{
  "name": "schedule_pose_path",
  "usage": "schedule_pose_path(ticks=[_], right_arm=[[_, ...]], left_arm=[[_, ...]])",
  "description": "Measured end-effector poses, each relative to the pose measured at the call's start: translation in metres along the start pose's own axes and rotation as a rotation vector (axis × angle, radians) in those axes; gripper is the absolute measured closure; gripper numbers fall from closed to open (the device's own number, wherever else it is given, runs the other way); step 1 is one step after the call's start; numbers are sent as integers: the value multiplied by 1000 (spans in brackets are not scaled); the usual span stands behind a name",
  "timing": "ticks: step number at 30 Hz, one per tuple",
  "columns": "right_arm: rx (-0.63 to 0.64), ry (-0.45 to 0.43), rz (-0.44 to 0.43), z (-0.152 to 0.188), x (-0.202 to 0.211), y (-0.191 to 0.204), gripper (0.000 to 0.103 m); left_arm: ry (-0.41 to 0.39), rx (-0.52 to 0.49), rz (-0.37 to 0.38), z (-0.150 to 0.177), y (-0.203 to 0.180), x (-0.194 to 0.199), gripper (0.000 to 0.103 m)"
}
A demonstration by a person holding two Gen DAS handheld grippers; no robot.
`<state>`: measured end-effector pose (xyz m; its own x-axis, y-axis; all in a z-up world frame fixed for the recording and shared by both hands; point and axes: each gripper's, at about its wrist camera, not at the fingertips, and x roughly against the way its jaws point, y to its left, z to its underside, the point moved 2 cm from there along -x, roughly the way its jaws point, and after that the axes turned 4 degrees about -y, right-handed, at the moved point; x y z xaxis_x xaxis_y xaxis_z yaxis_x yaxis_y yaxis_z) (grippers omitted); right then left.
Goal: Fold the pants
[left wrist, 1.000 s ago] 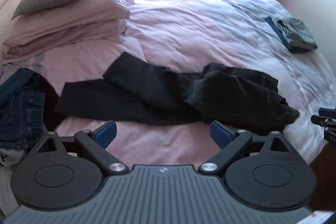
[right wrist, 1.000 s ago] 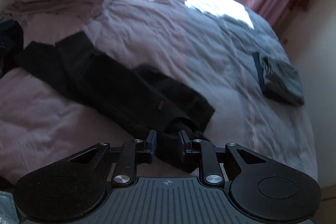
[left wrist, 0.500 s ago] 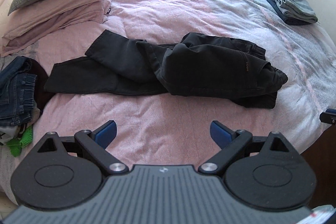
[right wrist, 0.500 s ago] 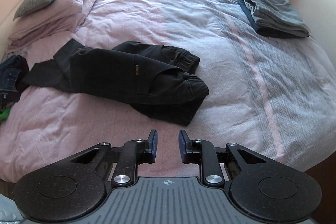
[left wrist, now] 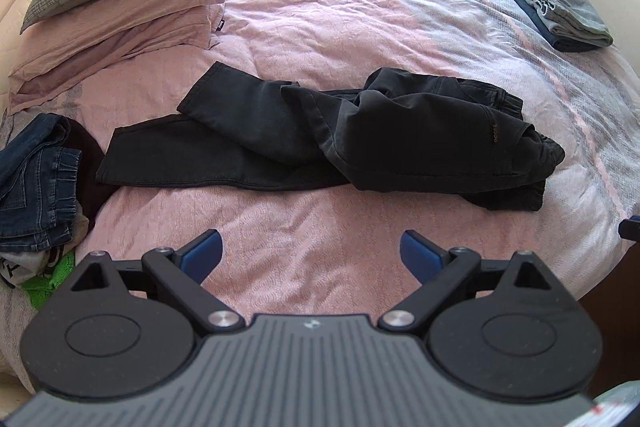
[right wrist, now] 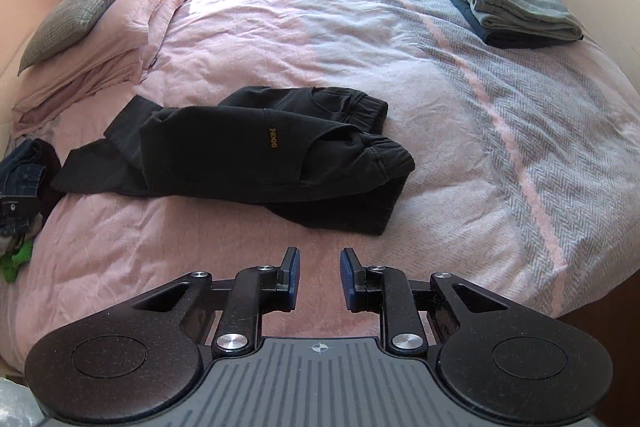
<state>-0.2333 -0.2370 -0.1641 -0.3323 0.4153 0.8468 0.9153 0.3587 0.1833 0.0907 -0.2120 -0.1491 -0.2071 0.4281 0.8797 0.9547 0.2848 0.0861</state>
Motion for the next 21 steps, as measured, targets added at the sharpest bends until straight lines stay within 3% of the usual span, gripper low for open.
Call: schedule_pose_path(ticks=[8,14,21], right_arm=[[-43,-7,35,-7,-8,23,84],[-123,7,50,2,-23,17,84],[-486,-8,51,-3,-41,-43,84]], left_arm=[[-3,-30,51,-10,21,-17,9],[10,-26,64,-8,36,-37,9],[14,74,23,-10,83,-59,9]])
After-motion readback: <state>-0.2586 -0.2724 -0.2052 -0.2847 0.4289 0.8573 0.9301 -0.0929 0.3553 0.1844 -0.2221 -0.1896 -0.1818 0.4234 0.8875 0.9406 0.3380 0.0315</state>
